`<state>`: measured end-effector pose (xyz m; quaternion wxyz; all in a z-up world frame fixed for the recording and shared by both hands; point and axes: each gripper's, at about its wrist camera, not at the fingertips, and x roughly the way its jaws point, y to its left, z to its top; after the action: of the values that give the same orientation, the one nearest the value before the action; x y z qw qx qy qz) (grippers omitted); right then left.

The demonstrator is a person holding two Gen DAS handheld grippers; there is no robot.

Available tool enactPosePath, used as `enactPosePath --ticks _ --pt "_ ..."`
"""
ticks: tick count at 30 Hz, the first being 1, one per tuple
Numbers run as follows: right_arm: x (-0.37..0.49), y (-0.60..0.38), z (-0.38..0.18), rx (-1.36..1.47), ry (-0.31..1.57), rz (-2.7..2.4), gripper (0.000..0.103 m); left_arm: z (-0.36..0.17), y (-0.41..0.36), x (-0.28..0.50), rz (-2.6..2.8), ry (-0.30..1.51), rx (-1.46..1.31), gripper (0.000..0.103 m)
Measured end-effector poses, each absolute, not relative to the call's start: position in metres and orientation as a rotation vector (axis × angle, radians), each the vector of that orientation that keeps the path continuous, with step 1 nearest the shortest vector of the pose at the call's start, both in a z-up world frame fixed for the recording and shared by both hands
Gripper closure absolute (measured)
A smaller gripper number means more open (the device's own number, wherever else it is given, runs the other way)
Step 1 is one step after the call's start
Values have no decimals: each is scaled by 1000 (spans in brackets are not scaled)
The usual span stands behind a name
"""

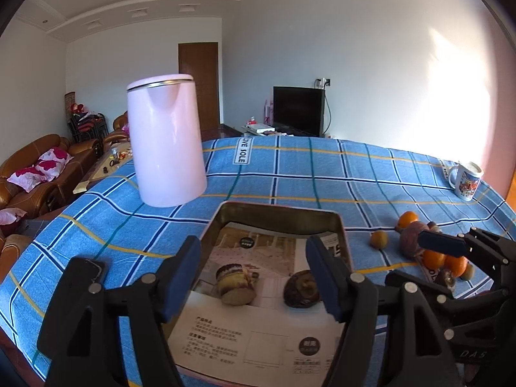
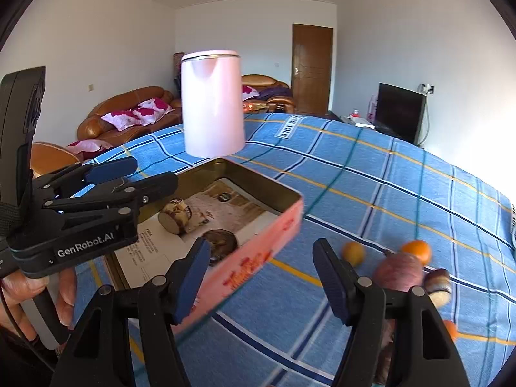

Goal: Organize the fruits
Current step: 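Open both tools to drop the fruits into the tin and withdraw, then grasp the dark brown fruit with the left tool while the right grasps the kiwi-like fruit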

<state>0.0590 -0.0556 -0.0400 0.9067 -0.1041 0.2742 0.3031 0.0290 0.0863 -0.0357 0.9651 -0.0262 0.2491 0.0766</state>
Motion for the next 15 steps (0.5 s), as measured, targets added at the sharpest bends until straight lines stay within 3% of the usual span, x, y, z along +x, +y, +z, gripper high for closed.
enactPosePath --ticks 15 --pt "54 -230 -59 -99 692 286 35 -53 -53 55 -188 614 77 31"
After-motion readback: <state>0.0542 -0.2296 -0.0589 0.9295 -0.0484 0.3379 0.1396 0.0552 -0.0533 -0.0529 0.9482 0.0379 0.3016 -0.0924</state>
